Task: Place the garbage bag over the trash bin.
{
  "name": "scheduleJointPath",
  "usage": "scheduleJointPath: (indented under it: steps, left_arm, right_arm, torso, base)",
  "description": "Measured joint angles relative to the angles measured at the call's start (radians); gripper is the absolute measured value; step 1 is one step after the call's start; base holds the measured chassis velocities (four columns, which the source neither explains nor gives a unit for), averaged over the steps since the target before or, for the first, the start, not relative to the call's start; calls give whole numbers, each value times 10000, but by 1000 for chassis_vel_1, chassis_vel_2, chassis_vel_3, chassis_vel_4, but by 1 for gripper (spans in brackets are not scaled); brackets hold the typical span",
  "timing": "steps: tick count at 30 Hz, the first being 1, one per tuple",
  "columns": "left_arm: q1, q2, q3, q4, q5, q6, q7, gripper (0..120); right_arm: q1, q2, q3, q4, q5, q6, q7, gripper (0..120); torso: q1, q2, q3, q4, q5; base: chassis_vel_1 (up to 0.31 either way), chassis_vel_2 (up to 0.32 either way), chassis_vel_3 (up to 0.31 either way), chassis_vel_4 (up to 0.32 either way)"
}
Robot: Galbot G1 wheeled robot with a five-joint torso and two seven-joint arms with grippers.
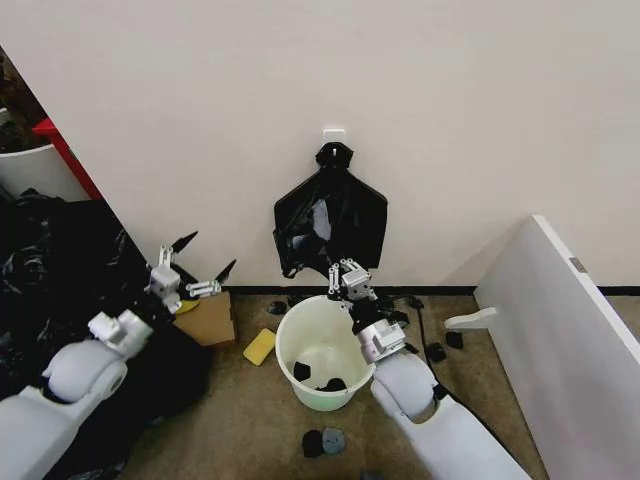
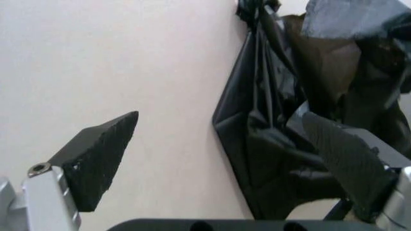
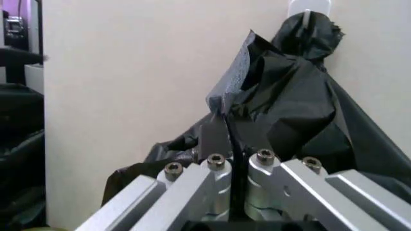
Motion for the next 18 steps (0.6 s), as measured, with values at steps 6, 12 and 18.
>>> scheduleJointPath:
  steps: [6, 12, 18]
  left_arm:
    - [-2127, -217, 2040, 1026, -232, 180, 1414, 98]
    - [-4179, -1046, 3676, 2320, 454, -31, 2610, 98]
    - [-5558, -1671, 4382, 3330, 1823, -229, 2798, 95]
  right_arm:
    - [0, 112, 9, -96, -84, 131, -99, 0]
    - [-3, 141, 176, -157, -137, 154, -122, 0]
    - [-50, 259, 415, -189, -255, 154, -151, 0]
  torso:
    - [0, 0, 1, 0, -4]
    - [1, 0, 1, -1, -1]
    - [1, 0, 1, -5, 2]
  base:
    - [0, 0, 0, 0]
    - [0, 0, 0, 0]
    - [0, 0, 0, 0]
